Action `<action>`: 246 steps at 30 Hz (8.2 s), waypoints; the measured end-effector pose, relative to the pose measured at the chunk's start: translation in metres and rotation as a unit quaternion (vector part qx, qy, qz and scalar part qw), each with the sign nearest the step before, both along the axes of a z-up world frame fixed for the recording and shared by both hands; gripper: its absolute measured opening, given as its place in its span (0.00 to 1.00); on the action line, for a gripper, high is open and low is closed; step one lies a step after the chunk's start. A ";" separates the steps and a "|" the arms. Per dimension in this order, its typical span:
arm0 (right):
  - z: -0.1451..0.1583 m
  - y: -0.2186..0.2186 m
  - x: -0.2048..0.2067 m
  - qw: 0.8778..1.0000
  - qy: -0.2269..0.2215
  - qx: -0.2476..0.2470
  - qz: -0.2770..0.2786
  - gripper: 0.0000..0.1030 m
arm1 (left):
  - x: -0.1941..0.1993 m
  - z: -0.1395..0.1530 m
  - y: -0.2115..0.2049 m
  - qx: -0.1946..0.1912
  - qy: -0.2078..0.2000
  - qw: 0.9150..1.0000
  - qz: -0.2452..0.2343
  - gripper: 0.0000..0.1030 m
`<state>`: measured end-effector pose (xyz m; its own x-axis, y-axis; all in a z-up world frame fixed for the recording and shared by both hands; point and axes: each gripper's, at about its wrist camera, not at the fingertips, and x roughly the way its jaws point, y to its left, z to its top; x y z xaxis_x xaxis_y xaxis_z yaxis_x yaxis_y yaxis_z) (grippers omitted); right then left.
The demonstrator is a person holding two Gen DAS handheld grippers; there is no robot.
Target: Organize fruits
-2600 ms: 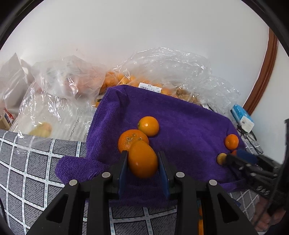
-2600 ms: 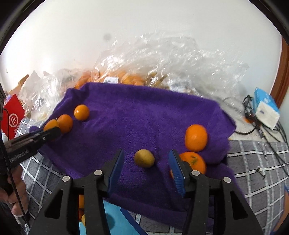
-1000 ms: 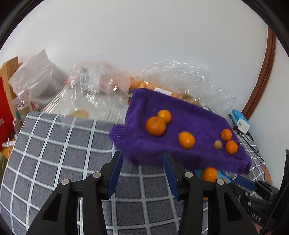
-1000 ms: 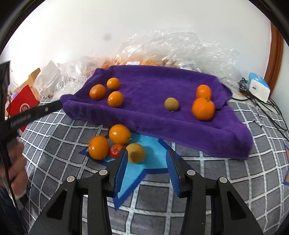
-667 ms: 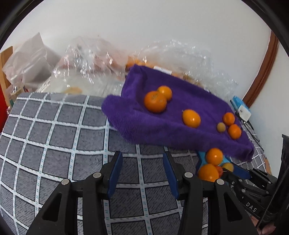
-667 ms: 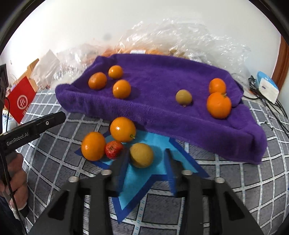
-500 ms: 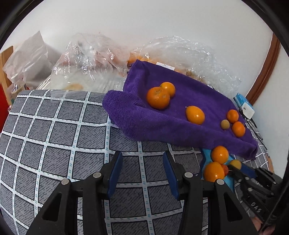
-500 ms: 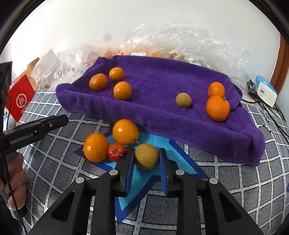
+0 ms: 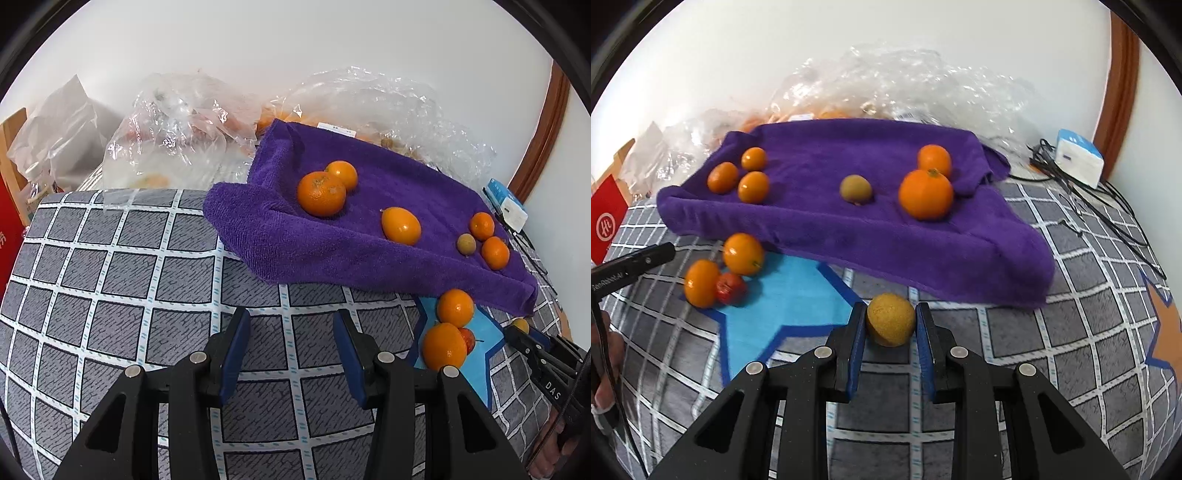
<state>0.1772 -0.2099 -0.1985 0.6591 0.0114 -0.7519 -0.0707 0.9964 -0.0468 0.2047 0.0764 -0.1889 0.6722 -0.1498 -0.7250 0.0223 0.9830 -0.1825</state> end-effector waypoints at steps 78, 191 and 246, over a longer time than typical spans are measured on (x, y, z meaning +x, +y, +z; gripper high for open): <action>-0.002 -0.023 -0.015 0.998 -0.005 0.055 0.012 0.26 | -0.043 0.005 0.003 -0.042 -0.039 0.998 0.022 0.31; 0.045 -0.042 0.085 1.000 -0.023 -0.004 -0.002 0.48 | 0.125 0.036 -0.076 0.005 0.028 0.999 -0.026 0.34; 0.037 0.080 0.014 0.997 -0.022 0.041 0.068 0.33 | -0.037 -0.002 0.052 -0.017 -0.007 0.999 0.050 0.51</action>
